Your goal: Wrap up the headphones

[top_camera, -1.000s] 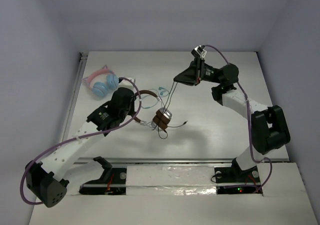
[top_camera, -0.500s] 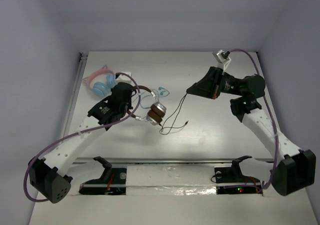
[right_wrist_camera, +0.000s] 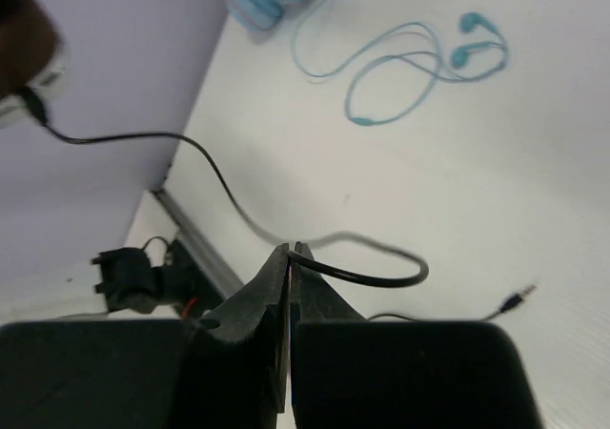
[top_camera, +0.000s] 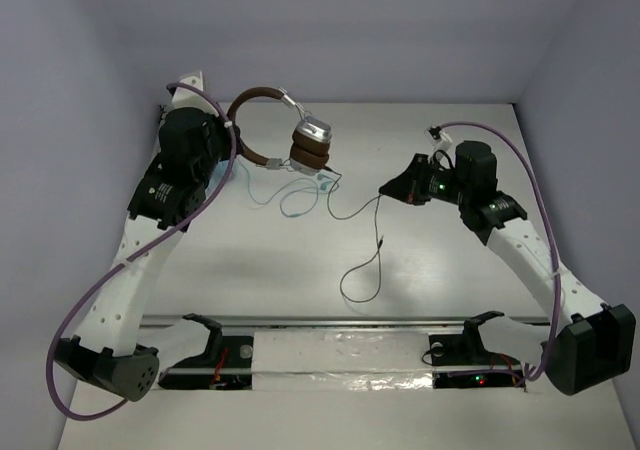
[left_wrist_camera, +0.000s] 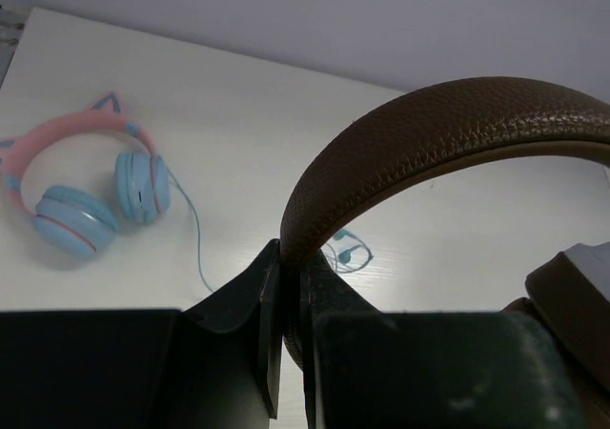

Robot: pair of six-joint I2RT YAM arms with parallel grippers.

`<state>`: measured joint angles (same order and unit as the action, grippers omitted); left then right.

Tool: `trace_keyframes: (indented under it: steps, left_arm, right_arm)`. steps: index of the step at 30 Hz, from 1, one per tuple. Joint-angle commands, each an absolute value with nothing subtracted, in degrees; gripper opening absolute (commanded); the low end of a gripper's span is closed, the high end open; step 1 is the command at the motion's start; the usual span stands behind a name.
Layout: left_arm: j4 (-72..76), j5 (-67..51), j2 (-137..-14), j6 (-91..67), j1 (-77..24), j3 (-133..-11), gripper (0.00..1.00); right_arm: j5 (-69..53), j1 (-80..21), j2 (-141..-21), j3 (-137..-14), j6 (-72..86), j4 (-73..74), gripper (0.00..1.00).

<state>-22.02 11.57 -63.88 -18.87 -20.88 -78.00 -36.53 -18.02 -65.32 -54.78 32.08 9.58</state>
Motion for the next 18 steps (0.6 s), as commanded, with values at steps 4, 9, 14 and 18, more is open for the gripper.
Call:
trace_keyframes:
  steps: [4, 9, 14, 18]
  left_arm:
    - [-16.79, 7.03, -62.84, -23.90, -19.42, -86.92, 0.00]
    - [-14.25, 1.79, -63.80, -26.45, -18.90, -87.37, 0.00]
    - [-10.29, -8.86, -65.74, -32.68, -15.12, -83.86, 0.00]
    - [-6.34, -12.82, -66.27, -39.19, -14.50, -79.38, 0.00]
  right_arm:
    - [-24.43, -18.11, -60.74, -49.49, 29.26, 11.87, 0.00]
    - [-27.24, -21.70, -60.21, -45.62, 29.88, 8.09, 0.00]
    - [-21.38, -33.99, -62.75, -47.72, 29.53, 7.38, 0.00]
    - [-15.75, -37.88, -66.61, -48.69, 30.67, 3.70, 0.00]
